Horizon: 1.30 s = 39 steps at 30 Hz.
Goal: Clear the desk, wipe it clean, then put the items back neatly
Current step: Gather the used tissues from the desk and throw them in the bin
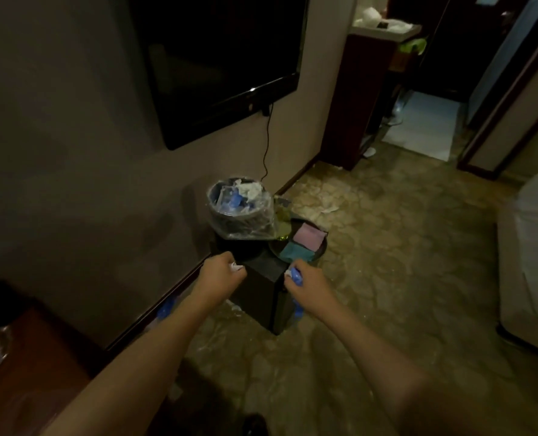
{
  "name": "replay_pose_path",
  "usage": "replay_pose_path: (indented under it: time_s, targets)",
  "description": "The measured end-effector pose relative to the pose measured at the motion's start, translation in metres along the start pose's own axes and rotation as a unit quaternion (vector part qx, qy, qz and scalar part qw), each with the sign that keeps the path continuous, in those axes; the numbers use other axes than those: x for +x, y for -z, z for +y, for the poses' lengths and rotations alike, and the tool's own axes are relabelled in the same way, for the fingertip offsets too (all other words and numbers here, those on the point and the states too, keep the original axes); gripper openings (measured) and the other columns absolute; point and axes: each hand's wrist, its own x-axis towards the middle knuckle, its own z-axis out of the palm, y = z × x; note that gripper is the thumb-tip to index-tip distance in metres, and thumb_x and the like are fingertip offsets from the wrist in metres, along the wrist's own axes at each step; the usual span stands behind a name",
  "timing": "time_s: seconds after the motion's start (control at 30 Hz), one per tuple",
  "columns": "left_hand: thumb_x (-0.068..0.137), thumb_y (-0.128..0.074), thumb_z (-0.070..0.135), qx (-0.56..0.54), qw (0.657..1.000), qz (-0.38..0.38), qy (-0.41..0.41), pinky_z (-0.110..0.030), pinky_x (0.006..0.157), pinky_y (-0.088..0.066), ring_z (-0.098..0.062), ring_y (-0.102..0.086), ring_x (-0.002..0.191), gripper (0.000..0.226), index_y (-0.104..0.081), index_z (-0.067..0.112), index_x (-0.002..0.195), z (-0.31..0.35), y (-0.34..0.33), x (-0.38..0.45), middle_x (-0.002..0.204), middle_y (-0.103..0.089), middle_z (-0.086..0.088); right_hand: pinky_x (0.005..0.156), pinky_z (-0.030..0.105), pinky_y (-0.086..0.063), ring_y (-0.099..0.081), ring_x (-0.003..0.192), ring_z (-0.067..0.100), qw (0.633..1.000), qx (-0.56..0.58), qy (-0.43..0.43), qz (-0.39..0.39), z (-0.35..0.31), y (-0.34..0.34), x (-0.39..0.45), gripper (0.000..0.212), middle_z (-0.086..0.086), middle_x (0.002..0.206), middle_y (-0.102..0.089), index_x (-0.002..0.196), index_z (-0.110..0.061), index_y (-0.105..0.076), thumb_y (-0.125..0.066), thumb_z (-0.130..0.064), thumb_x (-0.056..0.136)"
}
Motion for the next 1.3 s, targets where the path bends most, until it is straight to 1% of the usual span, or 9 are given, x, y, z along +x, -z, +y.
replay_pose_path:
  time_s: [0.1,0.2,0.47,0.63,0.77,0.9,1.03,1.2,1.3]
  targets:
    - [0.088,-0.061,0.02,-0.009,1.0,0.012,-0.005,-0.029,0.064,-0.05,-0.016,-0.061,0.076,0.012,-0.059,0.008,0.09,0.016,0.003,0.057,0.088,-0.063,-0.007,0.056,0.028,-0.033,-0.045,0.061,0.01,1.0,0.008,-0.003,0.026,0.007,0.018,0.053,0.025,-0.008,0.068,-0.044,0.075,-0.025,-0.041,-0.057,-0.017,0.092]
    - [0.087,-0.062,0.021,0.0,1.0,0.021,0.003,-0.029,0.064,-0.047,-0.02,-0.061,0.078,0.013,-0.06,0.008,0.088,0.028,0.004,0.103,0.086,-0.063,-0.009,0.059,0.026,-0.033,-0.047,0.065,0.015,0.999,0.02,-0.015,0.038,0.014,0.029,0.095,0.009,-0.005,0.069,-0.046,0.087,-0.013,-0.05,-0.057,-0.016,0.092]
    - [0.087,-0.062,0.017,-0.018,0.998,0.028,0.048,-0.018,0.053,-0.041,-0.008,-0.056,0.067,0.017,-0.052,0.019,0.074,0.025,0.008,0.205,0.076,-0.059,0.001,0.06,0.028,-0.04,-0.053,0.071,0.018,0.999,0.0,-0.015,-0.038,0.03,0.028,0.218,0.013,0.0,0.076,-0.052,0.088,-0.012,-0.049,-0.054,-0.022,0.094]
    - [0.084,-0.062,0.021,-0.027,0.993,0.071,0.088,-0.037,0.069,-0.055,-0.02,-0.063,0.075,0.012,-0.056,0.015,0.076,0.034,0.028,0.274,0.08,-0.064,-0.007,0.053,0.017,-0.029,-0.044,0.062,0.012,0.999,0.004,0.013,-0.048,0.027,0.035,0.31,0.023,0.001,0.072,-0.048,0.074,-0.017,-0.041,-0.054,-0.018,0.094]
    - [0.086,-0.062,0.02,-0.058,0.988,0.103,0.104,-0.021,0.054,-0.046,-0.015,-0.059,0.067,0.009,-0.059,0.012,0.083,0.033,0.033,0.319,0.072,-0.059,0.0,0.066,0.026,-0.036,-0.054,0.082,0.023,0.998,0.006,0.017,-0.066,0.02,0.03,0.376,0.02,0.013,0.09,-0.058,0.102,-0.002,-0.055,-0.057,-0.02,0.093]
    - [0.087,-0.062,0.026,-0.102,0.979,0.079,0.157,-0.041,0.076,-0.056,-0.025,-0.065,0.081,0.024,-0.062,0.004,0.097,0.016,0.029,0.35,0.087,-0.065,-0.012,0.08,0.036,-0.048,-0.059,0.094,0.03,0.994,-0.003,-0.017,-0.11,0.021,0.004,0.414,0.025,0.015,0.1,-0.06,0.106,-0.009,-0.051,-0.058,-0.03,0.093]
    - [0.089,-0.06,0.026,-0.099,0.979,0.06,0.169,-0.026,0.069,-0.043,-0.021,-0.059,0.081,0.024,-0.061,0.003,0.097,-0.006,0.021,0.393,0.082,-0.061,-0.005,0.083,0.034,-0.046,-0.058,0.105,0.029,0.988,-0.005,-0.078,-0.13,0.024,-0.024,0.448,0.036,0.014,0.116,-0.059,0.119,-0.008,-0.046,-0.058,-0.03,0.093]
    - [0.088,-0.062,0.022,-0.095,0.98,0.031,0.175,-0.027,0.078,-0.045,-0.025,-0.062,0.094,0.022,-0.063,0.005,0.102,-0.029,0.01,0.442,0.096,-0.066,-0.011,0.074,0.026,-0.036,-0.055,0.105,0.027,0.986,-0.027,-0.099,-0.131,0.029,-0.054,0.475,0.038,0.012,0.12,-0.055,0.122,-0.008,-0.044,-0.059,-0.029,0.093]
    - [0.087,-0.063,0.022,-0.067,0.984,0.004,0.166,-0.022,0.071,-0.039,-0.025,-0.062,0.092,0.022,-0.064,0.005,0.101,-0.043,-0.001,0.46,0.097,-0.068,-0.012,0.076,0.033,-0.044,-0.056,0.098,0.028,0.983,-0.043,-0.107,-0.144,0.034,-0.072,0.485,0.038,0.014,0.114,-0.057,0.117,-0.009,-0.046,-0.06,-0.031,0.091]
